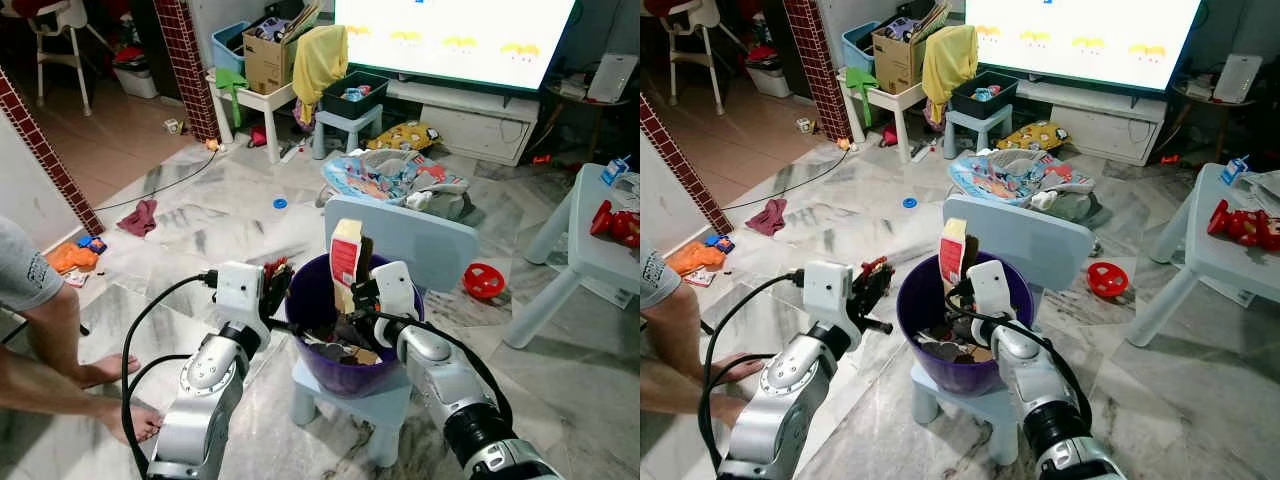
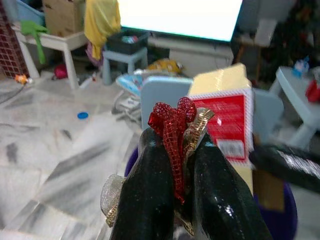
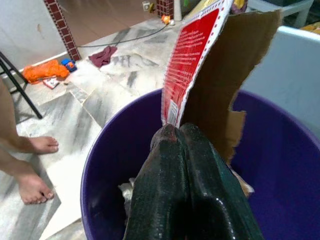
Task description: Picking trash to rubbish bin
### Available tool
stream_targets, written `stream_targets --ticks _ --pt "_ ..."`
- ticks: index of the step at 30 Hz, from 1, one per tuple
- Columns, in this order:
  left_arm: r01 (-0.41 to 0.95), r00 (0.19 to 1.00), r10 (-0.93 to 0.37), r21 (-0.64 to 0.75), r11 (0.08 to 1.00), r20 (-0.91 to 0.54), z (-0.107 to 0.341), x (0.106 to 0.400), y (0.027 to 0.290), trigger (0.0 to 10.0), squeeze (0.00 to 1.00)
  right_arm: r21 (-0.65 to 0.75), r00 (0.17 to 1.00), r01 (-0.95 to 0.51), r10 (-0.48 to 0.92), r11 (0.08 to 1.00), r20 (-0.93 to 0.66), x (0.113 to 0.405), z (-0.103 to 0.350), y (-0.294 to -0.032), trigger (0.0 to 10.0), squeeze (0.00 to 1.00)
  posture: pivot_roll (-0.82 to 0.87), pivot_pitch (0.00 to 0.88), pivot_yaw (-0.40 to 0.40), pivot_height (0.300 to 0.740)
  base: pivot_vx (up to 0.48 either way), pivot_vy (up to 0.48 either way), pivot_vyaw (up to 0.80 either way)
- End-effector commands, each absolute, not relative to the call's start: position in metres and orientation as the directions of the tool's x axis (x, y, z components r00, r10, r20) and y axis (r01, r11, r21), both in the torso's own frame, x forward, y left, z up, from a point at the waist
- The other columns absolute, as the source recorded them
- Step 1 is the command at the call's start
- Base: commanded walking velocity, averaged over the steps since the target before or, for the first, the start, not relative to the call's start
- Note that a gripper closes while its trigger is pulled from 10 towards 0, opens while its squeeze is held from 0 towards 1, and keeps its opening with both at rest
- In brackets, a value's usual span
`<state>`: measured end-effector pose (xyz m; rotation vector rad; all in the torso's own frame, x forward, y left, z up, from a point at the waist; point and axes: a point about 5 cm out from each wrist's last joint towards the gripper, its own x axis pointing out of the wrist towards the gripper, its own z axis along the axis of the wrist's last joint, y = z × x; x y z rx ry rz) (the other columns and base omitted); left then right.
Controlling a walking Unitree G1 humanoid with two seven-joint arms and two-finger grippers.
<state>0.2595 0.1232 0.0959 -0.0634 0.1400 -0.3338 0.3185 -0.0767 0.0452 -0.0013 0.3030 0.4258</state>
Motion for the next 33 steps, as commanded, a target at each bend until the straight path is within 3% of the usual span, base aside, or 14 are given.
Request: stream_targets --ticks 1,2,3,4,5,6,17,24,25,26,27,28,29,33 --pt "0.326 0.931 -0.333 -0.067 0.943 -0.149 0.096 0.254 0.128 0.0 0.00 0.056 0.877 -0.393 0.393 0.918 -0.277 0.322 0.047 -0.072 1.6 0.00 0.11 0.036 -0.013 0.740 0.000 0.000 0.00" --pt "0.323 0.931 -0.330 -0.065 0.944 -0.157 0.095 0.253 0.130 0.0 0.00 0.049 0.877 -0.392 0.389 0.919 -0.280 0.323 0.047 -0.071 4.1 0.28 0.11 0.036 -0.013 0.740 0.000 0.000 0.00" --pt "0.322 0.930 -0.328 -0.063 0.945 -0.165 0.095 0.252 0.131 0.0 0.00 0.041 0.879 -0.390 0.385 0.920 -0.282 0.323 0.047 -0.071 4.3 0.53 0.11 0.036 -0.013 0.740 0.000 0.000 0.00" --pt "0.319 0.930 -0.325 -0.061 0.946 -0.170 0.094 0.251 0.133 0.0 0.00 0.039 0.881 -0.386 0.380 0.922 -0.281 0.324 0.047 -0.069 7.3 1.00 0.12 0.035 -0.015 0.740 0.000 0.000 0.00" --pt "0.318 0.930 -0.324 -0.060 0.946 -0.172 0.094 0.251 0.134 0.0 0.00 0.042 0.882 -0.383 0.379 0.923 -0.278 0.325 0.047 -0.069 9.8 1.00 0.12 0.035 -0.015 0.740 0.000 0.000 0.00" --pt "0.318 0.930 -0.323 -0.059 0.946 -0.173 0.094 0.251 0.134 0.0 0.00 0.041 0.885 -0.381 0.377 0.924 -0.274 0.325 0.048 -0.068 10.0 1.00 0.12 0.033 -0.013 0.740 0.000 0.000 0.00" --pt "0.362 0.913 -0.363 -0.038 0.931 -0.186 0.096 0.252 0.128 0.0 0.00 0.055 0.925 -0.317 0.321 0.947 -0.204 0.334 0.057 -0.082 10.0 1.00 0.11 0.022 -0.001 0.740 0.000 0.000 0.00" --pt "0.370 0.917 -0.371 -0.034 0.928 -0.148 0.101 0.268 0.126 0.0 0.00 0.029 0.963 -0.264 0.265 0.964 -0.050 0.345 0.086 -0.104 10.0 1.00 0.08 0.016 0.000 0.740 0.000 0.000 0.00" --pt "0.380 0.914 -0.381 -0.033 0.924 -0.143 0.101 0.270 0.123 0.0 0.00 0.038 0.966 -0.256 0.257 0.966 -0.024 0.345 0.091 -0.110 10.0 0.78 0.06 0.013 0.003 0.740 0.000 0.000 -0.63" --pt "0.383 0.912 -0.384 -0.032 0.923 -0.142 0.101 0.270 0.122 0.0 0.00 0.043 0.967 -0.253 0.254 0.967 -0.015 0.345 0.092 -0.112 10.0 0.78 0.06 0.013 0.003 0.740 0.000 0.000 -0.63" --pt "0.387 0.911 -0.387 -0.031 0.922 -0.141 0.101 0.271 0.122 0.0 0.00 0.049 0.968 -0.249 0.250 0.967 -0.008 0.346 0.094 -0.113 10.0 0.67 0.06 0.012 0.004 0.740 0.000 0.000 -0.73" --pt "0.387 0.911 -0.387 -0.031 0.922 -0.141 0.101 0.271 0.122 0.0 0.00 0.049 0.968 -0.249 0.250 0.967 -0.008 0.346 0.094 -0.113 10.0 0.67 0.06 0.012 0.004 0.740 0.000 0.000 -0.73" --pt "0.402 0.905 -0.403 -0.032 0.915 -0.135 0.102 0.272 0.118 0.0 0.00 0.051 0.971 -0.238 0.238 0.970 0.013 0.345 0.098 -0.121 10.0 0.00 0.05 0.010 0.006 0.740 0.000 0.000 -0.75" --pt "0.420 0.897 -0.420 -0.034 0.907 -0.135 0.100 0.272 0.112 0.0 0.00 0.049 0.976 -0.217 0.215 0.975 0.040 0.343 0.107 -0.134 10.0 0.00 0.04 0.011 0.007 0.740 0.000 0.000 -0.75"
